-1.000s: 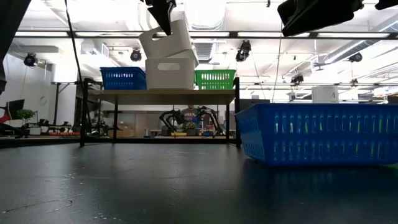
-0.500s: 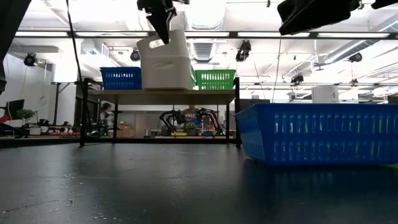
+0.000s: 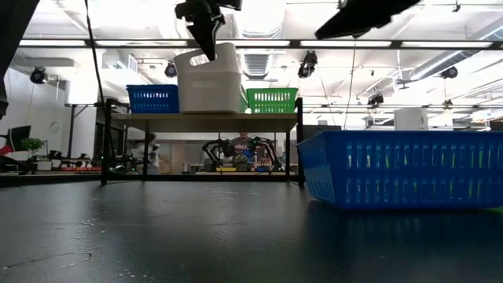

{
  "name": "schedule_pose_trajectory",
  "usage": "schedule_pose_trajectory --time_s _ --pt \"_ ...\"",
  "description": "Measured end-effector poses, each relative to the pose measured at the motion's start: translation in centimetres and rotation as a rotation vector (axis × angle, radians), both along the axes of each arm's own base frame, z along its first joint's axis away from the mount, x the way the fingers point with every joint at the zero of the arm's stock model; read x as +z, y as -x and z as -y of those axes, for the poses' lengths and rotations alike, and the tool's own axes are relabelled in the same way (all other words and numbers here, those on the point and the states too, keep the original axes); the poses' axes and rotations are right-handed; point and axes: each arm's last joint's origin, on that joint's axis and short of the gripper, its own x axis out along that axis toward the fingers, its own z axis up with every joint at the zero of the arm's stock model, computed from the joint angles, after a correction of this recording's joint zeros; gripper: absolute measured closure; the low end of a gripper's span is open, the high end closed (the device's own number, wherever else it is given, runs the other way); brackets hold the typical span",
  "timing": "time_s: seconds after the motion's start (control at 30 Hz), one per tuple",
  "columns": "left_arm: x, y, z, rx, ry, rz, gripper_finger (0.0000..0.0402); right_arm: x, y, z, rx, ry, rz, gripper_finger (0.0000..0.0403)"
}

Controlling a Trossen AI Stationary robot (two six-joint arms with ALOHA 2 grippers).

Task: Stack baskets on shelf by color
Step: Stack the bottom white bin on top of the white bin on the shelf

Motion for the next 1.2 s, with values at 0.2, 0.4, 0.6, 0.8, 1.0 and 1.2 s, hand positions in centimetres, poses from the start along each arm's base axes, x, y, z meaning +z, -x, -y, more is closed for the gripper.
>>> schedule_pose_trajectory --time_s 0.2,0.4,0.6,0.8,1.0,1.2 --pt "0.0 -0.1 0.0 -0.001 -0.003 0.011 0.0402 2.9 -1.0 4.1 -0.115 0.100 0.058 0.0376" --pt "0.0 -0.1 0.0 0.002 -0.003 0.013 0.0402 4.1 -1.3 8.3 -0.131 0.121 0.096 0.0376" --pt "0.1 -0.4 0.0 -0.011 0.009 0.040 0.0393 4.1 -1.4 11.0 -0.128 0.099 0.131 0.0376" --pt "0.1 -0.4 0.0 -0.014 0.012 0.039 0.0345 3.8 -1.3 11.1 -0.137 0.074 0.121 0.0376" --pt "0.6 -0.1 0.4 -0.023 0.012 0.036 0.0314 3.0 -1.0 11.0 -0.152 0.012 0.049 0.0376" --pt "1.9 1.1 2.2 -0.057 0.013 0.075 0.0311 1.9 -0.7 10.6 -0.162 -0.040 -0.034 0.0376"
